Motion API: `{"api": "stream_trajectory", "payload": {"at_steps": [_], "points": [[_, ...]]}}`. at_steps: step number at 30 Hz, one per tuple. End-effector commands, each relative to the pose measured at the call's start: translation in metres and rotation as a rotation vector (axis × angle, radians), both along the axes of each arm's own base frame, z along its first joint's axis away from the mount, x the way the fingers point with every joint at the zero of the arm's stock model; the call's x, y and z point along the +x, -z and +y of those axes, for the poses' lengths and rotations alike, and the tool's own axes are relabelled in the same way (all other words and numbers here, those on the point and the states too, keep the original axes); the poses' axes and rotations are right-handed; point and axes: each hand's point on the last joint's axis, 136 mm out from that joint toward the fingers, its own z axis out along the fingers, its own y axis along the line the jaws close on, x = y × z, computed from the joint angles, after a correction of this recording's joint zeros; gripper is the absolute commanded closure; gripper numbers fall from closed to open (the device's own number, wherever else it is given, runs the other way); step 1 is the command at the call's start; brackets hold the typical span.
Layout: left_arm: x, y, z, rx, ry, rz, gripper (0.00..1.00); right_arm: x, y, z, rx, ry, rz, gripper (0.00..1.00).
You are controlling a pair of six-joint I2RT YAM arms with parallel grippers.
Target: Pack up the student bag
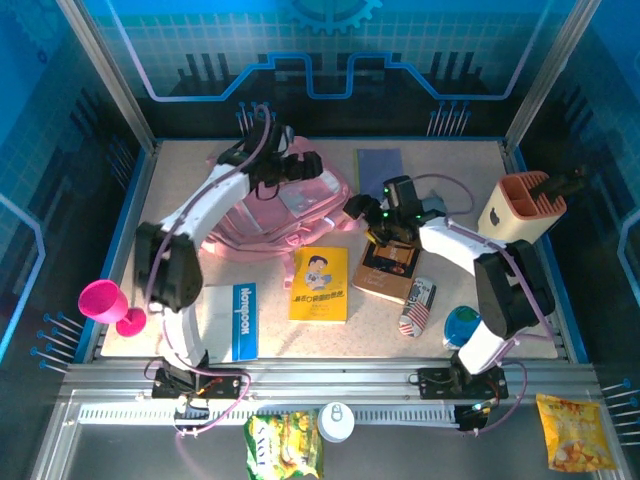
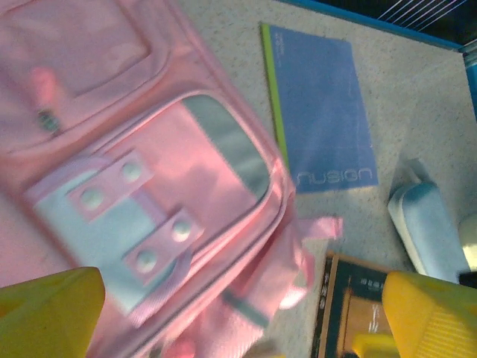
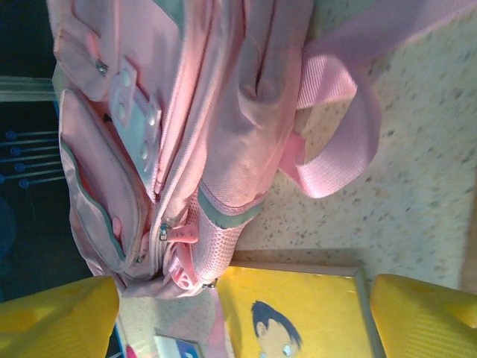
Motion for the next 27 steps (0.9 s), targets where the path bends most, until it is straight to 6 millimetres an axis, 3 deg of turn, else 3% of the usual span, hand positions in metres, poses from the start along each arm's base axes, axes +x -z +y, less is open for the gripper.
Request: {"api": "stream_trajectory", "payload": {"at_steps": [1, 7, 12, 17, 23, 27], "points": [[-0.029, 0.012, 0.024, 0.008, -0.103, 0.024, 0.04, 0.013, -0.009, 0.024, 0.093, 0.082, 0.027, 0.14], [-0.093, 0.044, 0.045, -0.043, -0.175, 0.092, 0.04, 0.019, 0.016, 0.046, 0.113, 0.115, 0.117, 0.21], [-0.125, 0.073, 0.051, -0.090, -0.217, 0.157, 0.05, 0.035, 0.033, 0.059, 0.108, 0.117, 0.159, 0.36], [-0.147, 0.093, 0.045, -0.120, -0.206, 0.211, 0.05, 0.037, 0.048, 0.071, 0.103, 0.122, 0.198, 0.44], [-0.160, 0.109, 0.037, -0.131, -0.182, 0.243, 0.10, 0.038, 0.060, 0.070, 0.098, 0.126, 0.212, 0.48], [-0.158, 0.115, 0.028, -0.141, -0.145, 0.246, 0.15, 0.046, 0.059, 0.067, 0.108, 0.114, 0.194, 0.62]]}}
